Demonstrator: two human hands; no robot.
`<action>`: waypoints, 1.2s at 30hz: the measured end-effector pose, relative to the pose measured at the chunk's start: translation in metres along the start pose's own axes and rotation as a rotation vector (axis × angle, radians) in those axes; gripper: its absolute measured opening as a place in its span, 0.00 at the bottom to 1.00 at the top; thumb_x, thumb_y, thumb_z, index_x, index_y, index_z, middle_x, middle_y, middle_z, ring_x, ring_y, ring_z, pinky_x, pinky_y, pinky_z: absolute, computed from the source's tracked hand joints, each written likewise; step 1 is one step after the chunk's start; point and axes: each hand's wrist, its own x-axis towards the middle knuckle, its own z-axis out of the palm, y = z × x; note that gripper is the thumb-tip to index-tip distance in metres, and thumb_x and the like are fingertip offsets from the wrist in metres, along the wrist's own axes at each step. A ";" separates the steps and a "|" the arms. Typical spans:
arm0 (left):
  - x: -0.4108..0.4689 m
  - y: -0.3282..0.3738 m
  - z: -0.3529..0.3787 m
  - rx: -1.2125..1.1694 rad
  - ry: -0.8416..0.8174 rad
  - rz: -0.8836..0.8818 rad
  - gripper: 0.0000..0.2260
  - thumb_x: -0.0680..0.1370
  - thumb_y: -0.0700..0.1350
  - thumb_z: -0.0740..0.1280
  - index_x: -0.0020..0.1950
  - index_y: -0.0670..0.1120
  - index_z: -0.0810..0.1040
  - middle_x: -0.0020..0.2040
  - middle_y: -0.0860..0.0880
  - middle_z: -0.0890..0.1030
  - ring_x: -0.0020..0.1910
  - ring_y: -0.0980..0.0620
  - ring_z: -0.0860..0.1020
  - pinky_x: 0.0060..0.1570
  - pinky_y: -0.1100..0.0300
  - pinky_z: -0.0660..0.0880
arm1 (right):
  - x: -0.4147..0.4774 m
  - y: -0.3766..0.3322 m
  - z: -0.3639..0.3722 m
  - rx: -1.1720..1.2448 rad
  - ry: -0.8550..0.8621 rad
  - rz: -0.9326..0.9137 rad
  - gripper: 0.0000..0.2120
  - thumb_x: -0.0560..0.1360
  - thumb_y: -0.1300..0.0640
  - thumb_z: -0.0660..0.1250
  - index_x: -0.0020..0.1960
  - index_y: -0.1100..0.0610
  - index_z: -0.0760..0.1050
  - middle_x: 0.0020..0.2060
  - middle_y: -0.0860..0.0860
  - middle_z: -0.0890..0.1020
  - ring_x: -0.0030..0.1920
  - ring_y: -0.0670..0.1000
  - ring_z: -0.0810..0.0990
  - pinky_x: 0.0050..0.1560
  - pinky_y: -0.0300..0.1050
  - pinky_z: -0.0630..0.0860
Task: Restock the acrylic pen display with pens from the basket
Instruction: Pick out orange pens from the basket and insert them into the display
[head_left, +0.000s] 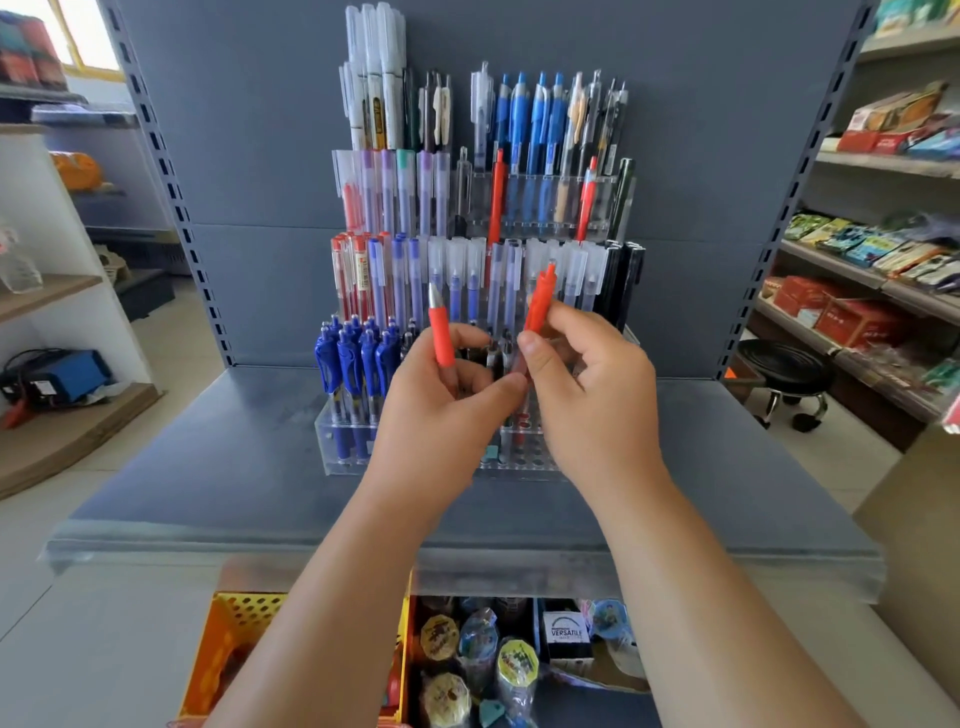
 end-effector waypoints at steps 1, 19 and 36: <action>0.000 -0.001 0.000 -0.027 -0.005 -0.005 0.12 0.76 0.37 0.70 0.54 0.49 0.72 0.33 0.48 0.73 0.27 0.53 0.68 0.28 0.60 0.68 | 0.000 0.003 -0.001 0.001 0.008 0.015 0.06 0.79 0.56 0.66 0.50 0.54 0.81 0.39 0.50 0.81 0.41 0.50 0.80 0.43 0.51 0.77; -0.002 -0.003 0.000 -0.223 -0.008 -0.043 0.10 0.82 0.37 0.54 0.47 0.49 0.71 0.40 0.50 0.78 0.39 0.50 0.76 0.34 0.55 0.70 | 0.005 0.023 0.000 -0.141 -0.013 0.049 0.10 0.79 0.54 0.65 0.40 0.45 0.73 0.31 0.48 0.75 0.33 0.49 0.73 0.36 0.48 0.73; -0.001 -0.002 -0.001 -0.092 0.076 -0.043 0.06 0.81 0.37 0.61 0.48 0.45 0.75 0.38 0.50 0.77 0.35 0.54 0.77 0.33 0.59 0.74 | -0.012 0.031 0.014 -0.344 -0.066 0.248 0.03 0.76 0.56 0.68 0.49 0.49 0.78 0.40 0.44 0.81 0.40 0.48 0.79 0.40 0.48 0.78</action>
